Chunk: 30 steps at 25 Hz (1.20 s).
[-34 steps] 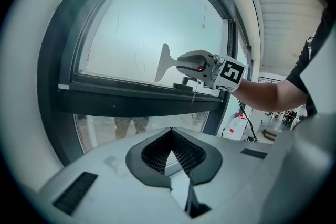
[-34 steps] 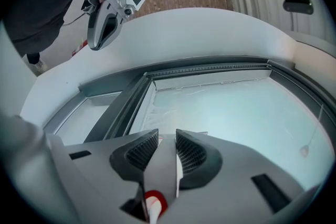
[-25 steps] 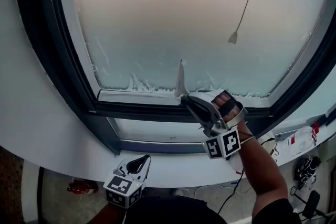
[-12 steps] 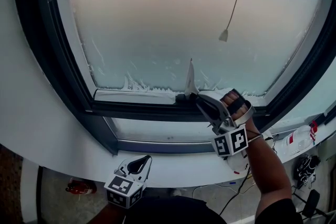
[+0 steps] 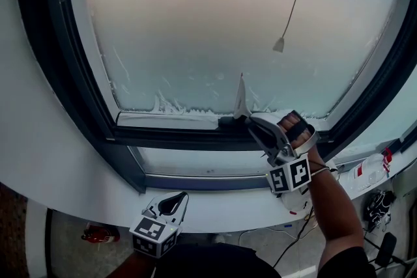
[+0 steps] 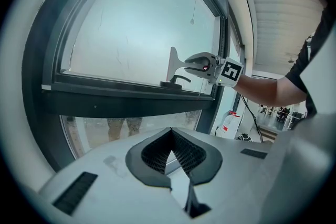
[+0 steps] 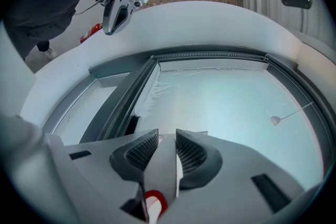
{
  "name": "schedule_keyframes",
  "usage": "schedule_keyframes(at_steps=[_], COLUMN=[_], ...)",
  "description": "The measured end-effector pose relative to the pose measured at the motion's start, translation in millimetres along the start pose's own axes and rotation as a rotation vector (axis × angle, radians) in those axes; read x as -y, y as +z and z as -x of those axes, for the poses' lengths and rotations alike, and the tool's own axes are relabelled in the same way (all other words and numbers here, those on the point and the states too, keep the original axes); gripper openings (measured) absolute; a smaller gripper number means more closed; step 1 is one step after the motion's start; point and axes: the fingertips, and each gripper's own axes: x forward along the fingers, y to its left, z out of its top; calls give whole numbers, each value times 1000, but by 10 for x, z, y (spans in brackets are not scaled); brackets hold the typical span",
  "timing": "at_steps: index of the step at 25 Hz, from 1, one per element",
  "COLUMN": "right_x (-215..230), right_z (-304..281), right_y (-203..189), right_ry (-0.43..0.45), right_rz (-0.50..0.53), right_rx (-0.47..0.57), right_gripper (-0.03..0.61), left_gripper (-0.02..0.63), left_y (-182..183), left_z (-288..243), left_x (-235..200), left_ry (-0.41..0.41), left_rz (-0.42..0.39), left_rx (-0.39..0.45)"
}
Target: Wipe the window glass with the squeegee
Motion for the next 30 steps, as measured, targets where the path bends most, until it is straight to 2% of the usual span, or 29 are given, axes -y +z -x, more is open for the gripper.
schedule_keyframes(at_steps=[9,14,20,30], right_x=[20,118,327,946], right_z=[26,47,-149,-947], right_y=[46,277,930,2043], right_ry=[-5,-30,-66,-73], right_rz=[-13,-20,-51,-60], right_rx=[-34,-7,118,343], right_gripper=[92,92,92,92], left_gripper=[0,0,0,0], left_y=[83,85,-30,-111], left_z=[77,151,287,757], left_x=[-98,-197,-372,-752], left_ry=[-7,-2,5,125], left_rz=[7,6,-13,42], left_rx=[10,9,7,20])
